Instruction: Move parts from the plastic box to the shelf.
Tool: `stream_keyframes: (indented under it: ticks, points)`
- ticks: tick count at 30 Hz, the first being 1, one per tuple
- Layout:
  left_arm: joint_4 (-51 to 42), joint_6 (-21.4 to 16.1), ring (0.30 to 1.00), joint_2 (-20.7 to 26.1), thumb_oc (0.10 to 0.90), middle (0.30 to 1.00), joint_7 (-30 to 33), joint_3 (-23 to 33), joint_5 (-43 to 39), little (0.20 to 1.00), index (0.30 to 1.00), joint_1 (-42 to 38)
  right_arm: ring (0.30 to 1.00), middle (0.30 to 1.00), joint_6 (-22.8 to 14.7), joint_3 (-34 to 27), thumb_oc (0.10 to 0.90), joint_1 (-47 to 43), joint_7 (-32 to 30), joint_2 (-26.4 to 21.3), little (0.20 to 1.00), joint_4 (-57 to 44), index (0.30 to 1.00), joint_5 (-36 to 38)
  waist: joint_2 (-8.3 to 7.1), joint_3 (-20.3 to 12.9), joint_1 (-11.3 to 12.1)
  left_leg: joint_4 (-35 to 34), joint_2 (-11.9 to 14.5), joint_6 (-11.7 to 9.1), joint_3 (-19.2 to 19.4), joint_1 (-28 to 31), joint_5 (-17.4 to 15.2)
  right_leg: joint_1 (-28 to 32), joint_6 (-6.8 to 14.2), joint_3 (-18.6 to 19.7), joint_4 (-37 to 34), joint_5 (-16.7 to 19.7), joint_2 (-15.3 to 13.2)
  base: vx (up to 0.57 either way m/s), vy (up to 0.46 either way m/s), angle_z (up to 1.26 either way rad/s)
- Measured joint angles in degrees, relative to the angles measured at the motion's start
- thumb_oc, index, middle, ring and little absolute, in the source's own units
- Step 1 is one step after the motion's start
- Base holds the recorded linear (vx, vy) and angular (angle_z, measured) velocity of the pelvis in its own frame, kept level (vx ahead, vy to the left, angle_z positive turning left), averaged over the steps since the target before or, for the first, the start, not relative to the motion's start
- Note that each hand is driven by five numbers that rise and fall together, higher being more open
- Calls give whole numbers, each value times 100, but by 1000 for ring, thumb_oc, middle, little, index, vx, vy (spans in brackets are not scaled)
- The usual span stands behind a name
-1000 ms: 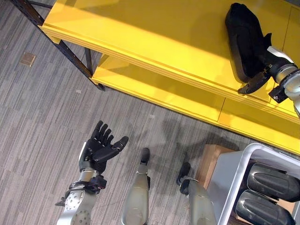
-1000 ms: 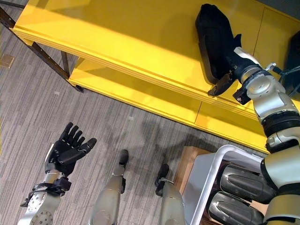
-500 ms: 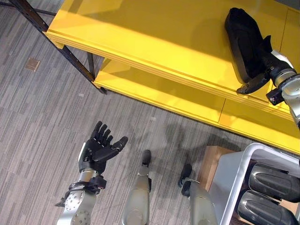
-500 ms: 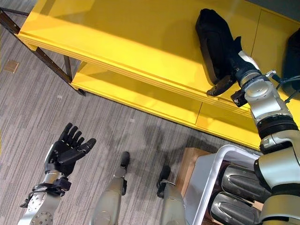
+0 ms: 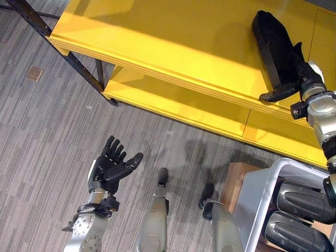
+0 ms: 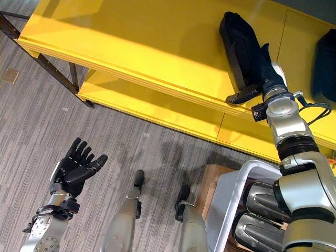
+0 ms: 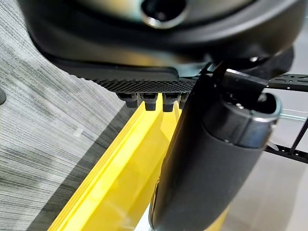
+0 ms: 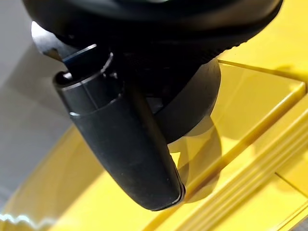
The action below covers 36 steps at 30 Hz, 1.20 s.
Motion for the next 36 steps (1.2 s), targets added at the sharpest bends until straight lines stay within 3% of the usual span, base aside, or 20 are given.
stream_keyframes:
  ticks: [7,11,21,36]
  points:
    - [0,-1,1000,0,900,1000,18,-52,0,1000,1000,-3,1000,1000,-27,-354,900,1,-511,312,1000,0,1000,125,9,-4,23,-11,-1,-2,0,-18,-2,-9,0,-6,-15,1,0,0,0,1]
    - [0,-2,1000,-3,900,1000,45,-216,0,1000,1000,-26,1000,1000,-316,-637,900,-34,-739,483,1000,-10,1000,463,98,-54,66,19,-6,0,-30,-93,0,-11,-1,-86,-24,2,-11,2,5,7]
    - [6,-31,1000,0,900,1000,202,-351,-11,1000,1000,-277,1000,1000,-619,-767,900,-335,-864,876,1000,-49,1000,934,105,-58,236,78,-79,1,-68,-92,61,38,36,-164,51,-79,-94,2,9,6]
    - [6,-71,1000,1,900,1000,231,-400,-204,1000,1000,-274,1000,1000,-615,-753,900,-480,-879,1151,1000,0,1000,1058,105,-58,333,79,-113,11,-139,-86,8,94,49,-234,59,-90,-132,2,2,2]
